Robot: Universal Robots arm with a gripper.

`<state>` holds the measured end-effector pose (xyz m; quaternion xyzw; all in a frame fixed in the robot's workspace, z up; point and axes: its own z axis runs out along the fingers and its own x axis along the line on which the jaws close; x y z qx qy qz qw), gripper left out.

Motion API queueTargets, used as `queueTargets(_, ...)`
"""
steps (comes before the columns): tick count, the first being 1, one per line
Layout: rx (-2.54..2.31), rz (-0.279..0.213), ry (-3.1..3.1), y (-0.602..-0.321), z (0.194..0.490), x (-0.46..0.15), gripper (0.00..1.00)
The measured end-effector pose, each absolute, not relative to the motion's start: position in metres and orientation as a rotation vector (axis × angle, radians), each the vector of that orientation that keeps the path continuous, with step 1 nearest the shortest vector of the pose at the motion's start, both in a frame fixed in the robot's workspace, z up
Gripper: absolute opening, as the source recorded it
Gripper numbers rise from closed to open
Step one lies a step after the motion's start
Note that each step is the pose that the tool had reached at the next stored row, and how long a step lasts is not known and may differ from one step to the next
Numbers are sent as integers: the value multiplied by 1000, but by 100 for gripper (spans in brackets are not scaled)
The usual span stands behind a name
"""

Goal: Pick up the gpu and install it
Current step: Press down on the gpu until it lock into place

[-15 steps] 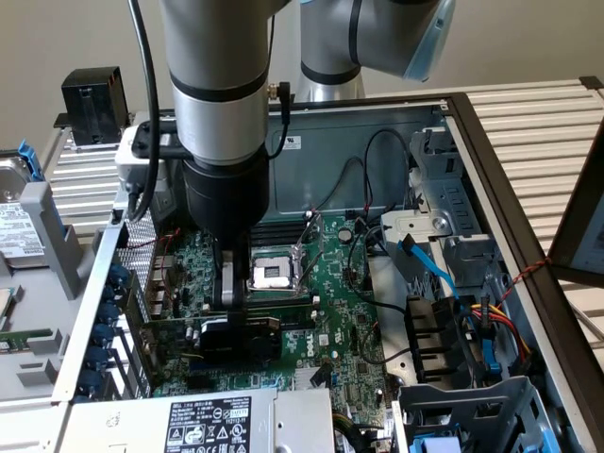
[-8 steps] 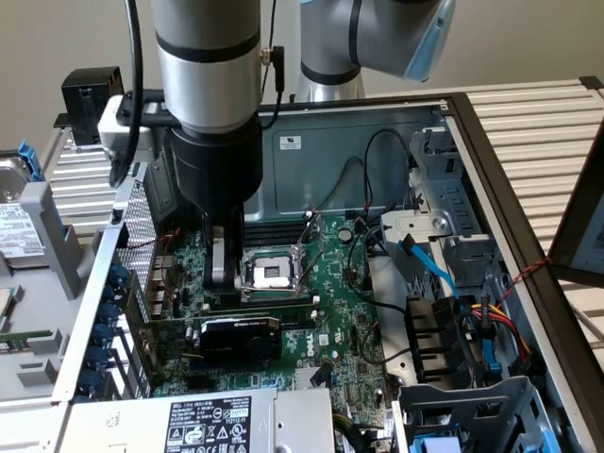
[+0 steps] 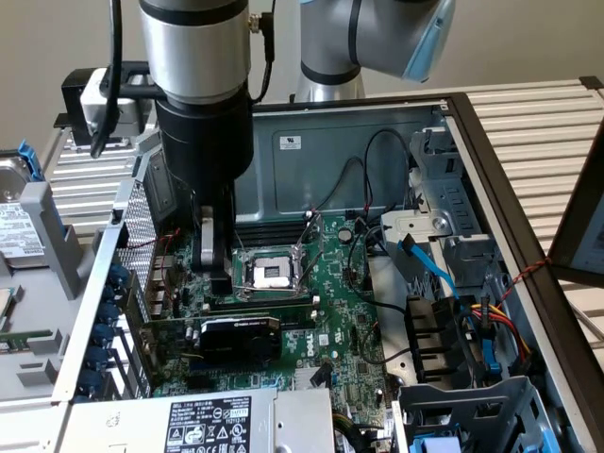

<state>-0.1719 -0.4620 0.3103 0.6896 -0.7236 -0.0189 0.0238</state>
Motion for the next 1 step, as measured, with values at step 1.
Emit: queueTargets(1, 2134, -59, -2239, -462, 310, -172, 11)
